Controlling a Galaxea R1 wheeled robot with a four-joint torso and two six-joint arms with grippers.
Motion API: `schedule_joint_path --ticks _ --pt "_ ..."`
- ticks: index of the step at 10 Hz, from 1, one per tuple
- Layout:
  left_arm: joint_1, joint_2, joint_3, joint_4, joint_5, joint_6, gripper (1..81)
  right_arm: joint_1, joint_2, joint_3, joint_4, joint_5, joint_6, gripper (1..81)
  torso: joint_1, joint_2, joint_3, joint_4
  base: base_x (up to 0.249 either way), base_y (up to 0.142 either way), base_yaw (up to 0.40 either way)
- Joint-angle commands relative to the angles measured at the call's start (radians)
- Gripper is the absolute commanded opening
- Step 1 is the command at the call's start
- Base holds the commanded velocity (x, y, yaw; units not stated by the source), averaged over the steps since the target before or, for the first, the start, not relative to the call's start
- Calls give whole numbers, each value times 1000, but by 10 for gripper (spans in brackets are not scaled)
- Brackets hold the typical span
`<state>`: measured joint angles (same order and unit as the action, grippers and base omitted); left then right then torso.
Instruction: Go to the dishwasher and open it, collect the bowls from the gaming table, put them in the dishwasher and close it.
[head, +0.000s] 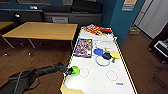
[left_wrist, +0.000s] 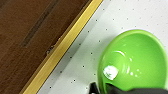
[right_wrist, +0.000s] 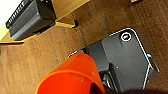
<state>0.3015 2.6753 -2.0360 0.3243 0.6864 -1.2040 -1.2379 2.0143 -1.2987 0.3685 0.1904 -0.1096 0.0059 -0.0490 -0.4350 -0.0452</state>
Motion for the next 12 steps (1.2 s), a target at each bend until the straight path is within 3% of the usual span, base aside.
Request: schedule_joint_path --ticks 1,2,7,12 --pt "-130 2 31 28 45 -7 10 45 -55 30 -20 -68 1 10 0 0 0 0 0 0 0" --pt "-129 -9 67 47 42 17 10 47 -58 32 -20 -68 1 10 0 0 0 0 0 0 0" --pt "-230 -181 354 58 25 24 10 42 -66 38 -20 -69 1 10 0 0 0 0 0 0 0" --pt "-161 -649 909 266 28 47 10 13 -76 27 -20 -69 -7 10 0 0 0 0 0 0 0"
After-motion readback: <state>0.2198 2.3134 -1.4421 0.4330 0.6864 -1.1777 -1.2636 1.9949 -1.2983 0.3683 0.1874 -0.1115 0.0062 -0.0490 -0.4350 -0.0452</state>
